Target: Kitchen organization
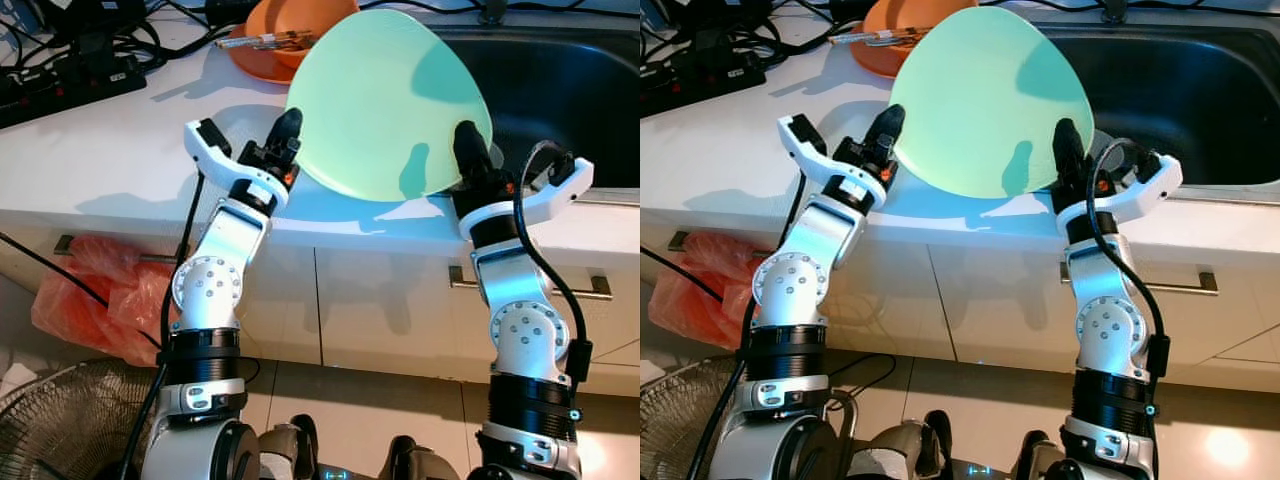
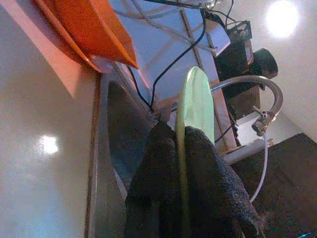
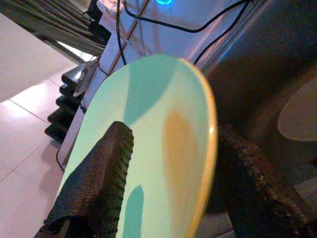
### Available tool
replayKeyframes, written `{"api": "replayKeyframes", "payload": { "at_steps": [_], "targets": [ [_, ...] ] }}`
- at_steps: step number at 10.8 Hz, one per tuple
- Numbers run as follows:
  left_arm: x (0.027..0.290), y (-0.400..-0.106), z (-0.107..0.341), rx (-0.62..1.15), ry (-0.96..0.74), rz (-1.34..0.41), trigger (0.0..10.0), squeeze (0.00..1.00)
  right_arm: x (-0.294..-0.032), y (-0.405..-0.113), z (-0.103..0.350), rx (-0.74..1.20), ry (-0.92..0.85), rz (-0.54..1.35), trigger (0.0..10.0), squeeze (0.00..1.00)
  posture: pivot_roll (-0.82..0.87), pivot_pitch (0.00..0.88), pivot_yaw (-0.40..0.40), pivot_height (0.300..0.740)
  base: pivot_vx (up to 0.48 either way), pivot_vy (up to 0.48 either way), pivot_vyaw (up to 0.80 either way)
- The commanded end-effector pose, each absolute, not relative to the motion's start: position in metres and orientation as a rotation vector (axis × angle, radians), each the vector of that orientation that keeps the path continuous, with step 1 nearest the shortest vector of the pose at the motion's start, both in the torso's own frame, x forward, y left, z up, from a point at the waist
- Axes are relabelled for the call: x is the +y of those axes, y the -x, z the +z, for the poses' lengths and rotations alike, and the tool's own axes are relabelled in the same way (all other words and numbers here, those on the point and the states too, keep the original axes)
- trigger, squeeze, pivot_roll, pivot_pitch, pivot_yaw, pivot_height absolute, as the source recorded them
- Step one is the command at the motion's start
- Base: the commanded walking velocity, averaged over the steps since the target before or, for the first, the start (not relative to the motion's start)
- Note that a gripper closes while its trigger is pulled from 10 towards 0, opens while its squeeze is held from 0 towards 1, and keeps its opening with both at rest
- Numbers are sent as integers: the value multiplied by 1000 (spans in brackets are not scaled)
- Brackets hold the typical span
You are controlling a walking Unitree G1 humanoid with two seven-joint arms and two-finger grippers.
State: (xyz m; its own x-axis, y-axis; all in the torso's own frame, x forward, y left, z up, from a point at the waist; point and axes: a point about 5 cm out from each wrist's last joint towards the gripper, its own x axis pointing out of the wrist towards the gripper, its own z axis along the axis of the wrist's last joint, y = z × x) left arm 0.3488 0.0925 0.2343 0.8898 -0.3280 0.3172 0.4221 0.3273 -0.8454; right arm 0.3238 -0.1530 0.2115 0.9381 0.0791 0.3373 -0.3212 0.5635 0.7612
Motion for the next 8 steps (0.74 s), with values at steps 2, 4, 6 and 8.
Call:
{"api": "replayKeyframes", "payload": {
  "at_steps": [2,4,6,8],
  "targets": [
    [63,-345,258,-134,1212,-618,10000,0,-149,-322,215,-287,-955,270,0,0,73,169,79,740,0,0,0],
    [63,-346,258,-136,1210,-616,10000,0,-149,-322,216,-294,-956,271,0,0,68,169,80,740,0,0,0],
    [64,-345,256,-136,1205,-609,10000,0,-150,-322,217,-298,-958,269,0,0,68,167,77,740,0,0,0],
    [65,-345,256,-137,1203,-604,10000,0,-151,-322,217,-301,-960,265,0,0,68,167,77,740,0,0,0]
  ]
}}
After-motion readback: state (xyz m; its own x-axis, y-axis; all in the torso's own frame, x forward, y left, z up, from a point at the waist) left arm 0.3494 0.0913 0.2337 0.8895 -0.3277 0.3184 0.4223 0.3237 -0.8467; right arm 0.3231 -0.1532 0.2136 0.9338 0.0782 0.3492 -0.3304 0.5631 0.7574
